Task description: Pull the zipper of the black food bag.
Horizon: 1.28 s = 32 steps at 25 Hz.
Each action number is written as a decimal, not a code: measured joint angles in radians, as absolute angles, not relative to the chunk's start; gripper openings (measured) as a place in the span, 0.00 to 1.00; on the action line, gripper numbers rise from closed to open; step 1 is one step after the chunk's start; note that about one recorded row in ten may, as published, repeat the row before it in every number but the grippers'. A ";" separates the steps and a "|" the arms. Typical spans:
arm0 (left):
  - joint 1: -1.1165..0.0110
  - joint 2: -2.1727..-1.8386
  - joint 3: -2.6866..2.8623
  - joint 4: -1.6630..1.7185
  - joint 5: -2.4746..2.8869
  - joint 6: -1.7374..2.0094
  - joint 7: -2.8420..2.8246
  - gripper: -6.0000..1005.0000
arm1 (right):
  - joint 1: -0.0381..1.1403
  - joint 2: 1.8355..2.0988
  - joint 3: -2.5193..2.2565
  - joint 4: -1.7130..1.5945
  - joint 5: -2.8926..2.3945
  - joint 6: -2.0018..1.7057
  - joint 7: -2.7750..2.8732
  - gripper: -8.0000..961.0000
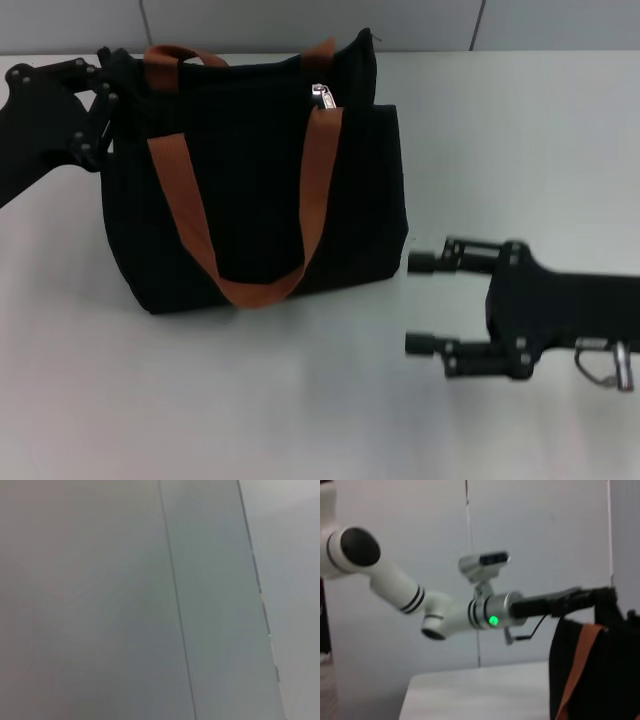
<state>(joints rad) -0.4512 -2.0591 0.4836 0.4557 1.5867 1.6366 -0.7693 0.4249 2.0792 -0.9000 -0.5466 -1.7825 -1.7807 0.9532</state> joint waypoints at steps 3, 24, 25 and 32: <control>-0.448 -2.058 0.484 0.460 1.587 1.610 -0.810 0.15 | 0.425 2.079 -0.897 -0.538 -1.796 -1.777 0.947 0.78; -0.426 -1.944 0.527 0.734 1.772 1.765 -1.346 0.56 | 0.435 2.081 -0.895 -0.493 -1.801 -1.709 0.943 0.78; -0.427 -1.944 0.523 0.743 1.769 1.778 -1.355 0.61 | 0.436 2.081 -0.896 -0.493 -1.801 -1.705 0.943 0.78; -0.423 -1.960 0.497 0.735 1.671 1.875 -1.313 0.82 | 0.439 2.082 -0.897 -0.492 -1.799 -1.696 0.948 0.78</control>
<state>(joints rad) -0.4225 -1.9598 0.4971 0.7346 1.6706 1.8754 -1.3126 0.4388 2.0816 -0.8966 -0.4923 -1.7987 -1.6964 0.9481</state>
